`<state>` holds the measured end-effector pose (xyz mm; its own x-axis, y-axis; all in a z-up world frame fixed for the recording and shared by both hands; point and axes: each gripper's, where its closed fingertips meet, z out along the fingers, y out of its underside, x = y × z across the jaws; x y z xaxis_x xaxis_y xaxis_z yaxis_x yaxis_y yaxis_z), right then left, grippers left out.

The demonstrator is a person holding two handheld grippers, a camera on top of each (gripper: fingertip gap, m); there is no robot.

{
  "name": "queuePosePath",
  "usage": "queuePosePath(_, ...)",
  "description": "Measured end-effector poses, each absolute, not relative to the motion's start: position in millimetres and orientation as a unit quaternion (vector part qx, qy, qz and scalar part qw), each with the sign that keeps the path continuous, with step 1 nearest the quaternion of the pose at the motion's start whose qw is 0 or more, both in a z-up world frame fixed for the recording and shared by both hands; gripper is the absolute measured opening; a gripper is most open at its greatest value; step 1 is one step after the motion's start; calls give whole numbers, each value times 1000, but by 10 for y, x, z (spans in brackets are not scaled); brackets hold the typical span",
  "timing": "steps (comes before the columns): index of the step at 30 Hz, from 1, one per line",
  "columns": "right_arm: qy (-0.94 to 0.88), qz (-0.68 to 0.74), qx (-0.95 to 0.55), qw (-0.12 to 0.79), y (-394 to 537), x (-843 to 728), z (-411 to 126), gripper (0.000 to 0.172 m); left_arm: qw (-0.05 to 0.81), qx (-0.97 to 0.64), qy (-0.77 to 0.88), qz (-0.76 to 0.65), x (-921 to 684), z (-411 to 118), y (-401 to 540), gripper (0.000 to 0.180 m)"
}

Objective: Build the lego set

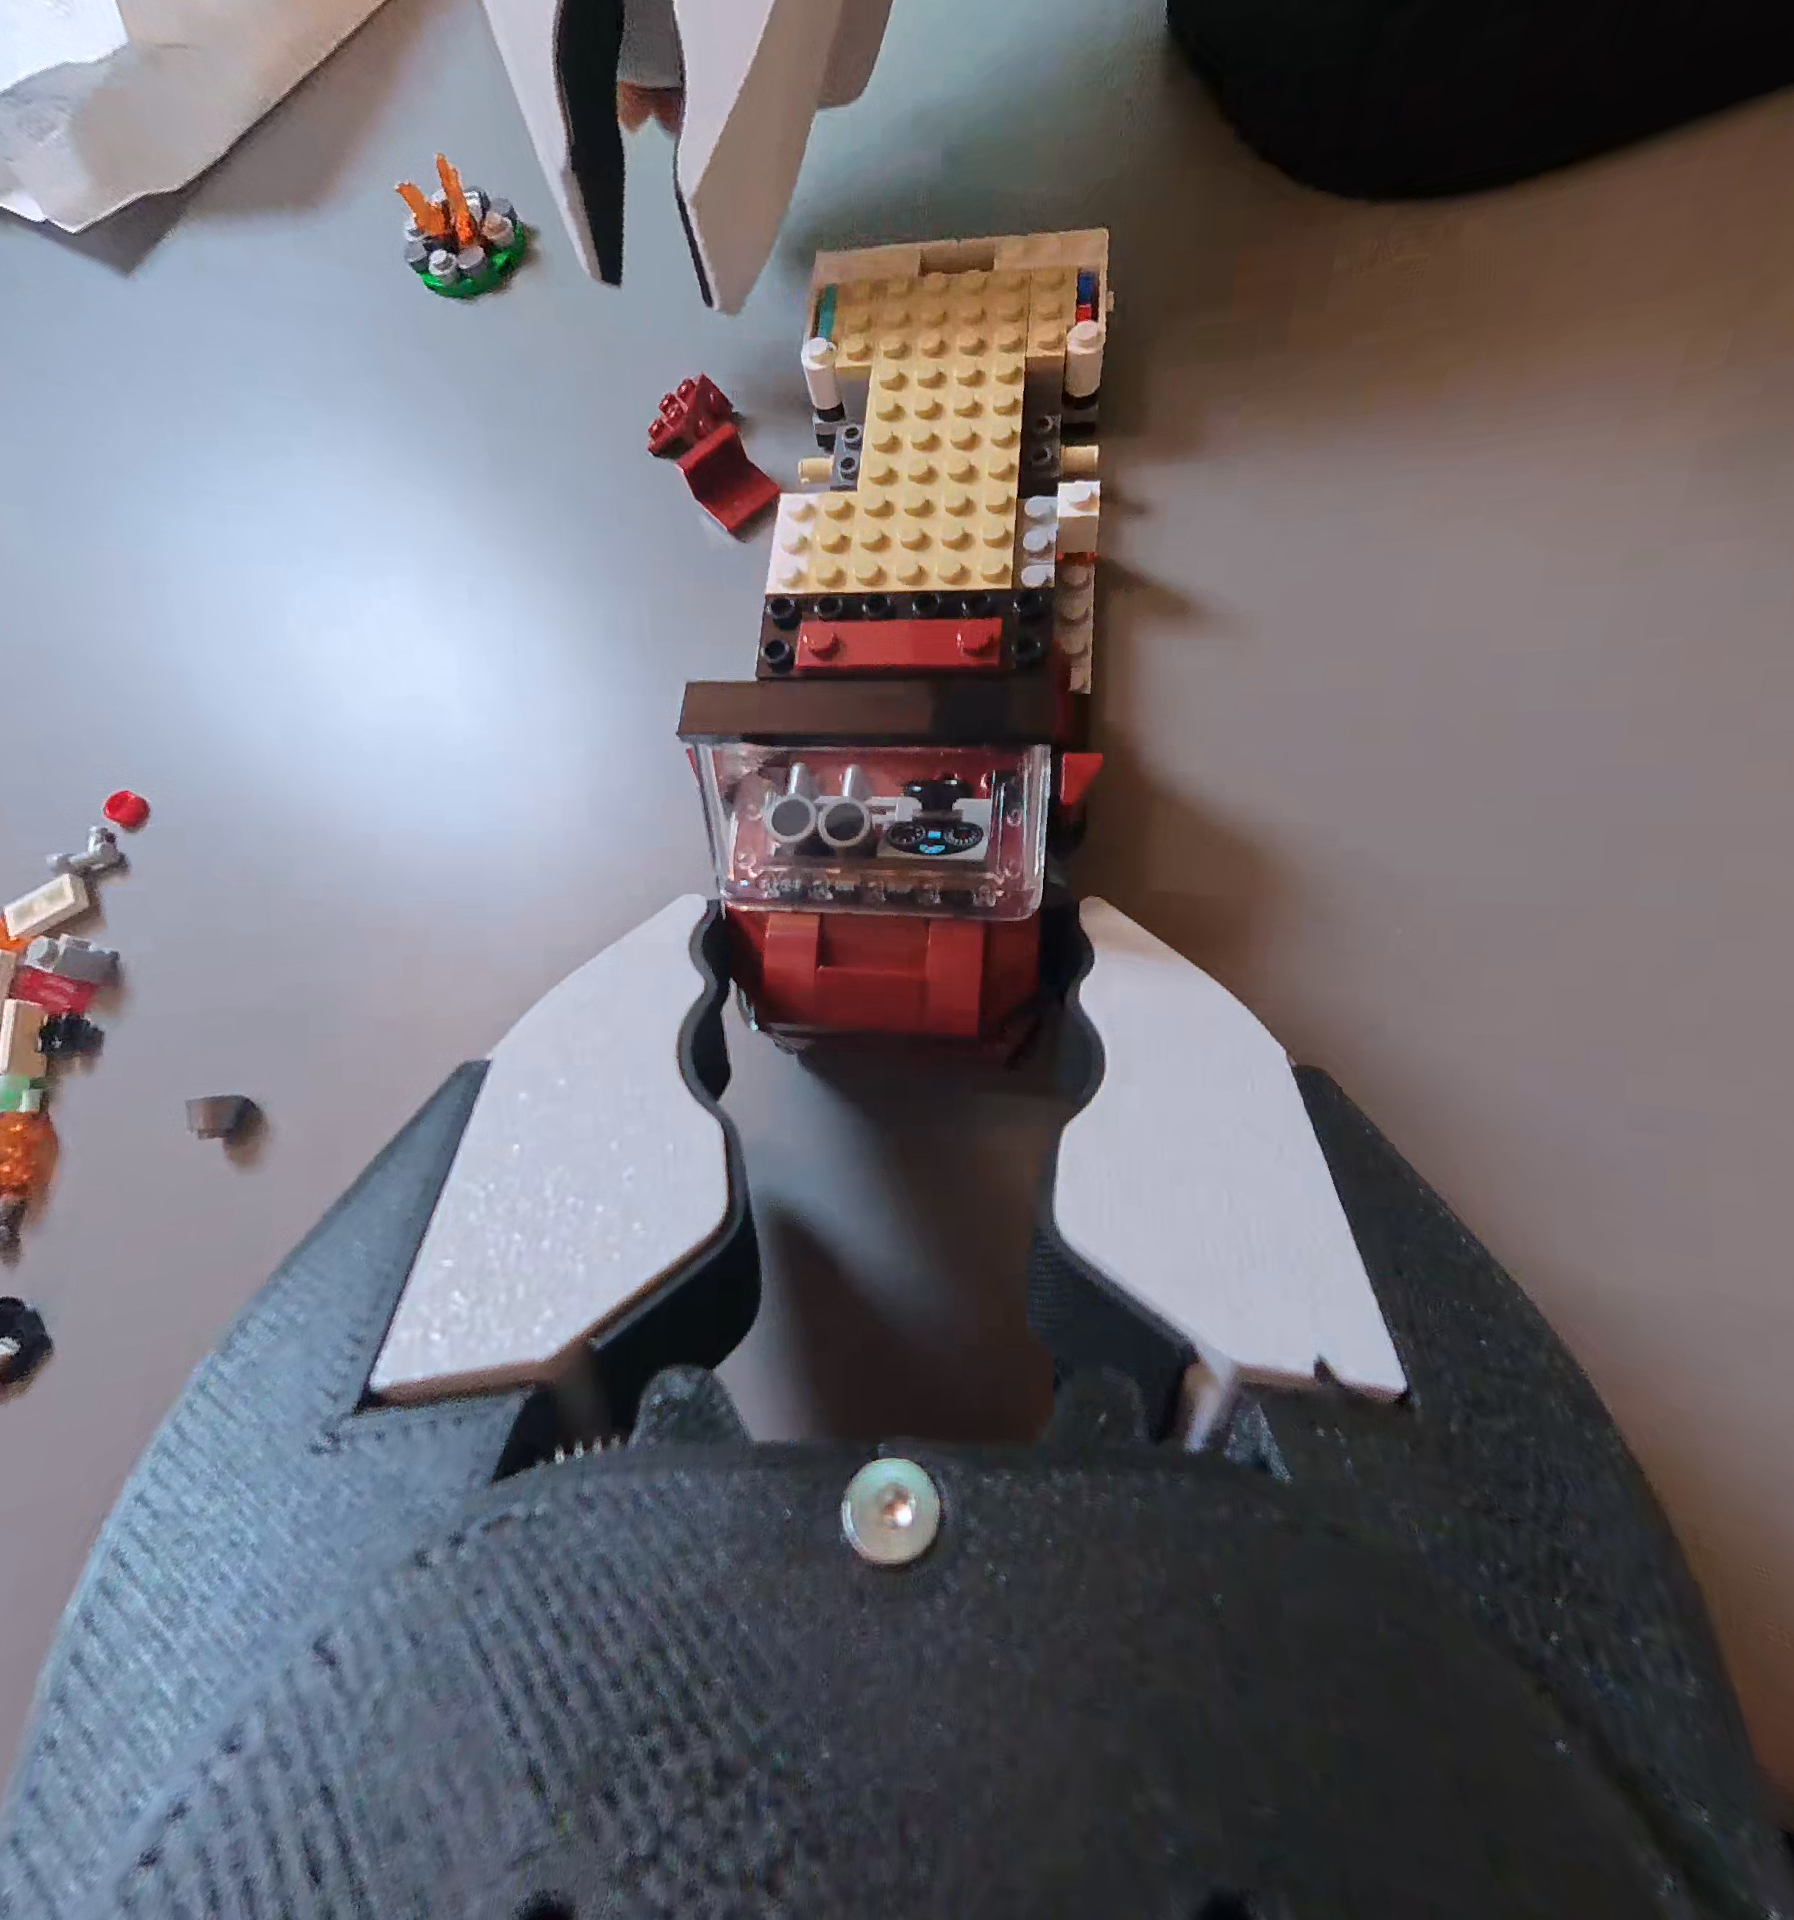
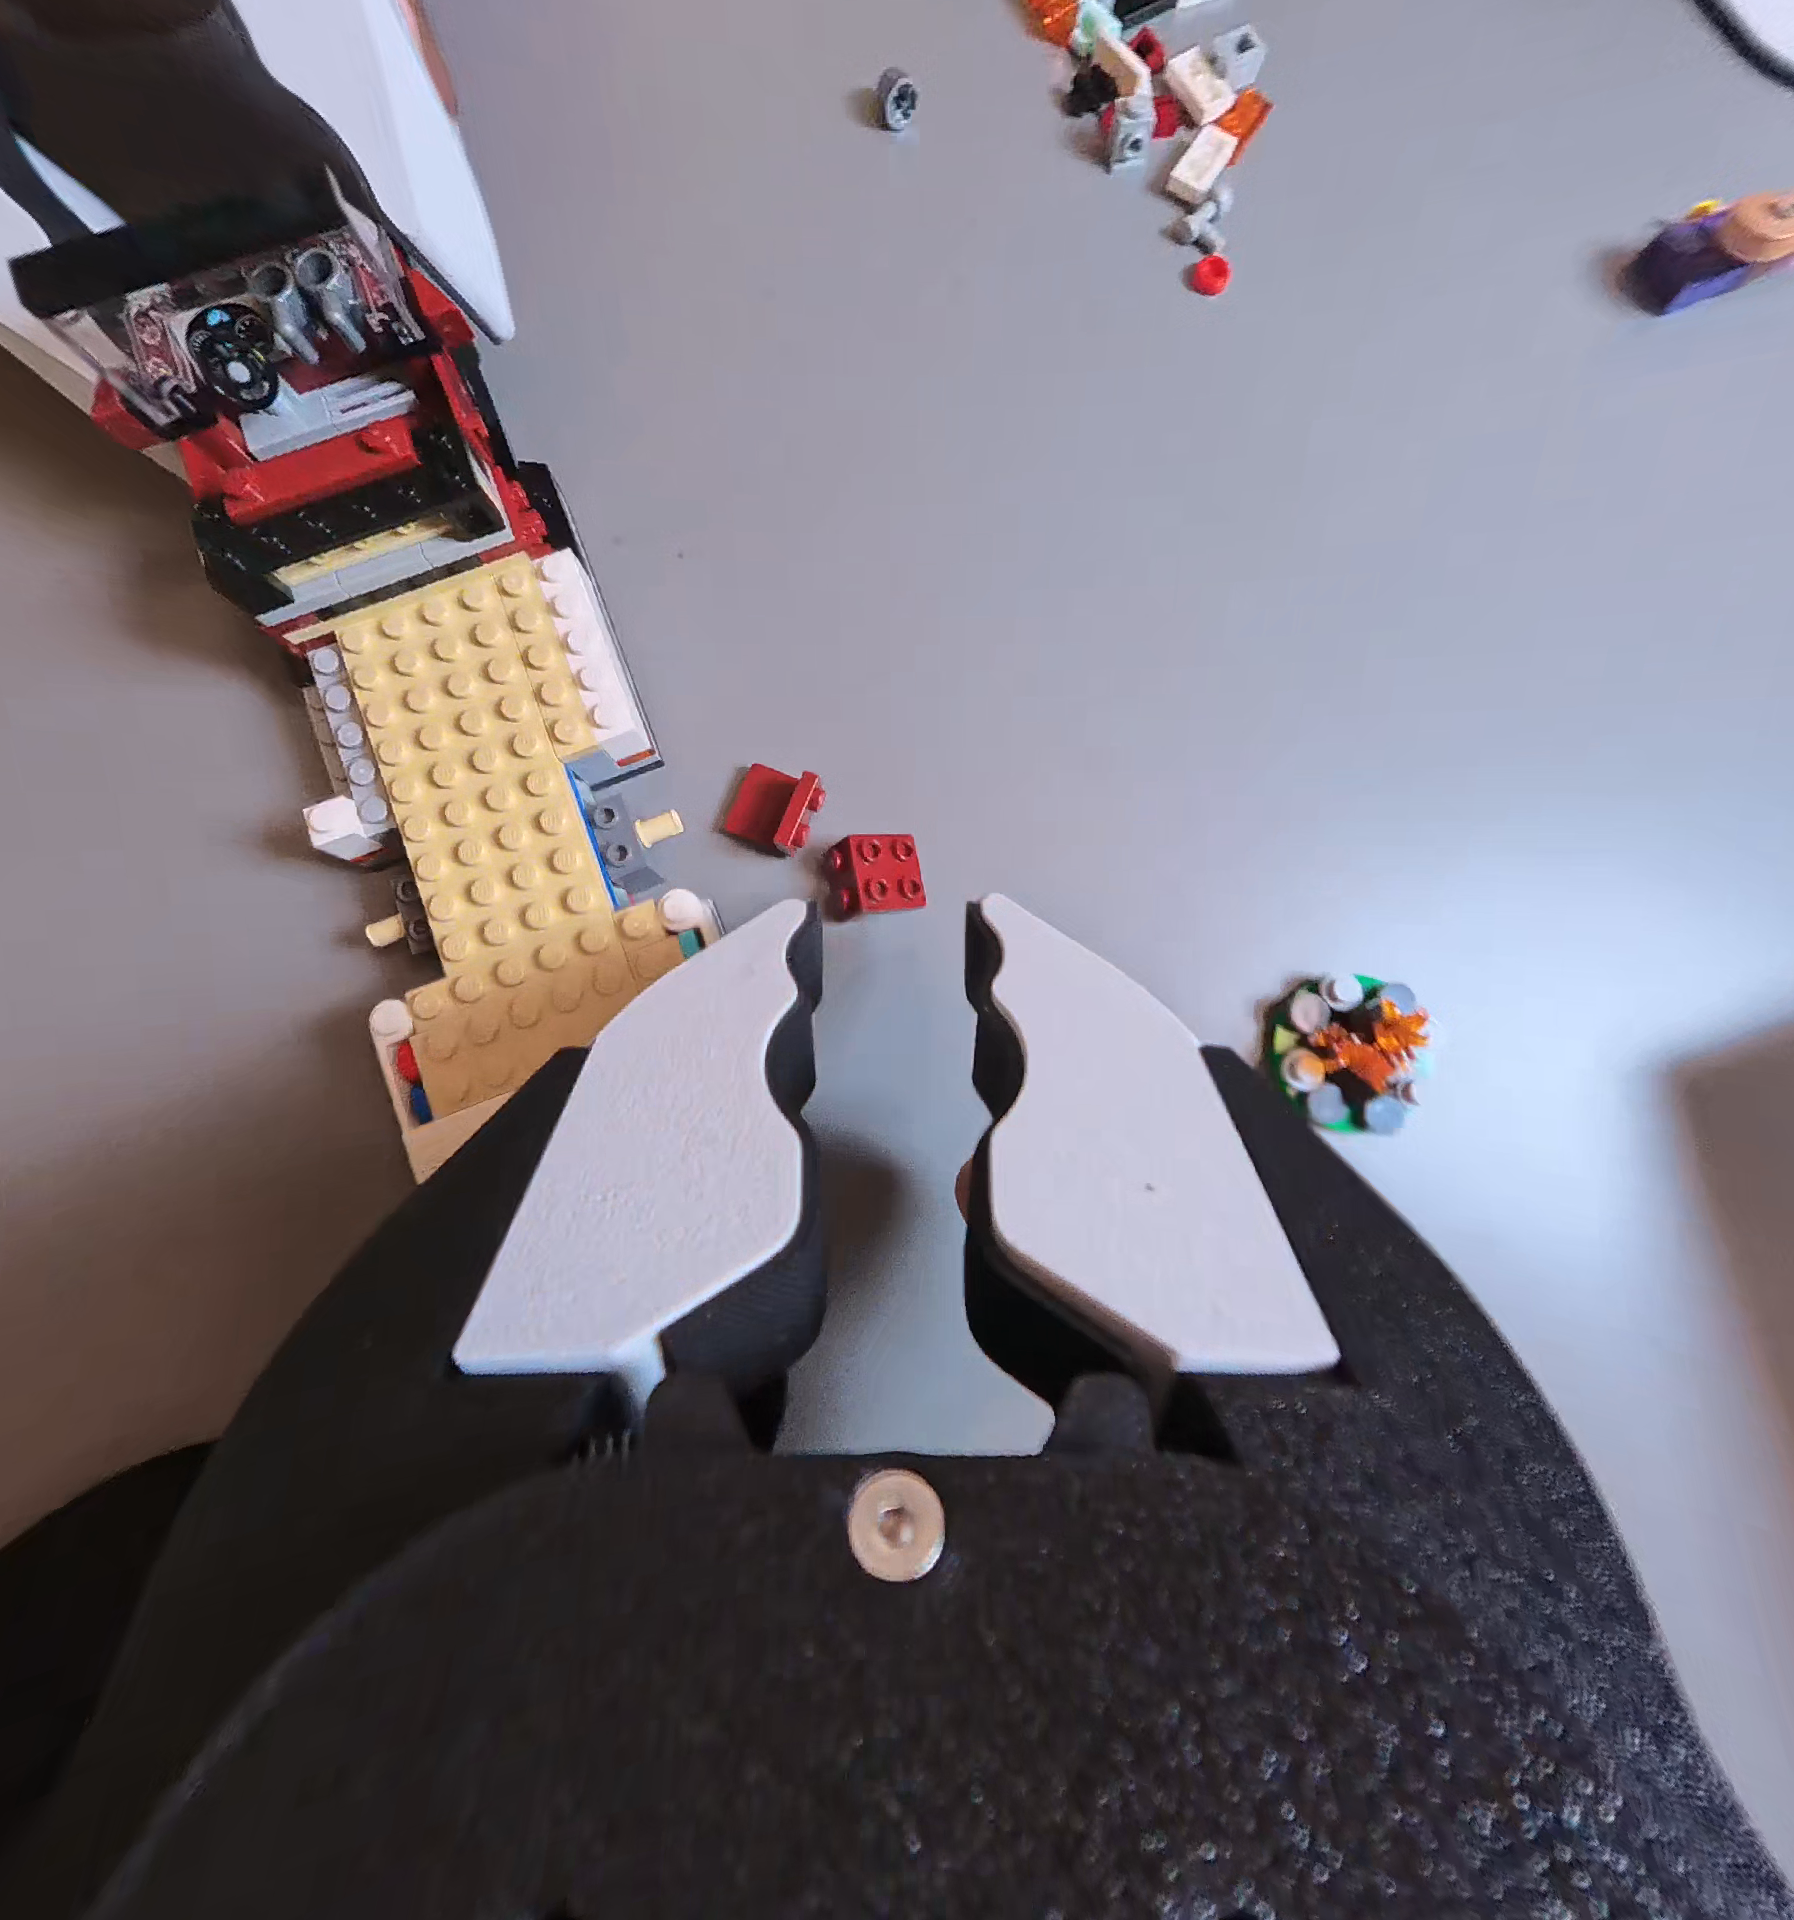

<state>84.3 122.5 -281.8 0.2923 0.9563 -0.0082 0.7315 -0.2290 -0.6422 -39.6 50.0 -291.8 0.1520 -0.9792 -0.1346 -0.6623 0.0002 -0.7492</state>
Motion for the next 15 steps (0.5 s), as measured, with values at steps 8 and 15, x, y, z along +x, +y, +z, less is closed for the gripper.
queuePosePath(8,-630,166,-733,195,1238,718,-3031,19,364,-670,600,-240,-406,-2909,495,61)
queuePosePath(15,-622,183,-700,299,1116,601,-2658,19,367,-674,591,-249,-419,-2901,473,61)
